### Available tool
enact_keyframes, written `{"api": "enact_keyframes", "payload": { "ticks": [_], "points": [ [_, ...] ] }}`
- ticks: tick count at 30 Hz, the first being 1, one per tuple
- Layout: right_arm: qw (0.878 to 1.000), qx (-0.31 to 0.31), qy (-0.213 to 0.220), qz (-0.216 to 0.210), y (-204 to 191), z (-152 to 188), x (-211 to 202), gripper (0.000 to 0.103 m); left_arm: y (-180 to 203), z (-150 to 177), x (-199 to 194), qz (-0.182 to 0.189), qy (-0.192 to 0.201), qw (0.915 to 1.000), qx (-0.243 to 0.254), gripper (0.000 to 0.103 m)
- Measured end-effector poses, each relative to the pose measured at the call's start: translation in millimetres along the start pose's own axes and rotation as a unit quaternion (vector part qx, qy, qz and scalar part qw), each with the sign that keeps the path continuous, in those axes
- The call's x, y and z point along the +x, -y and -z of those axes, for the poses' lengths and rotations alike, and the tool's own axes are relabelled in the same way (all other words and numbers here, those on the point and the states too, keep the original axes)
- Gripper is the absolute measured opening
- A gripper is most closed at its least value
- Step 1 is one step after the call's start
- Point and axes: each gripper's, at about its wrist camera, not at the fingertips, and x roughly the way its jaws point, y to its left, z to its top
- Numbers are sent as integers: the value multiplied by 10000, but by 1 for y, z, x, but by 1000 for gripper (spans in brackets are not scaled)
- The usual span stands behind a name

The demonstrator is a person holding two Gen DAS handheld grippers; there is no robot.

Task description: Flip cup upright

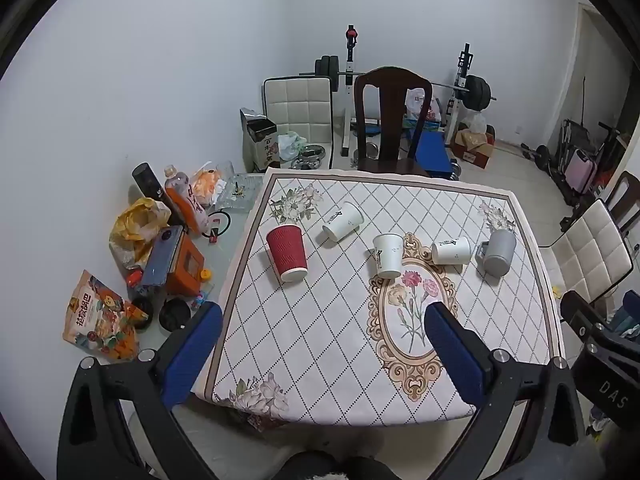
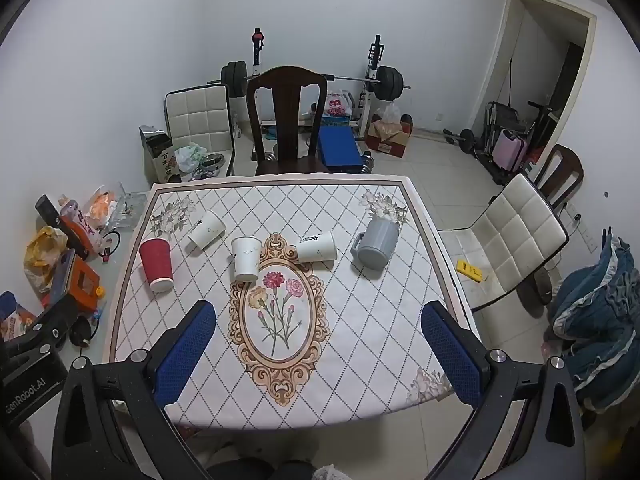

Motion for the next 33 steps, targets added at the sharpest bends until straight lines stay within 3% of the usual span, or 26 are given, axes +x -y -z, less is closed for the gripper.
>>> {"api": "enact_keyframes", "payload": {
  "ticks": [33],
  "points": [
    [10000,-73,31,7,4,-4,-2,103,-4,7,-2,-15,-31,10000,15,103]
  ]
}}
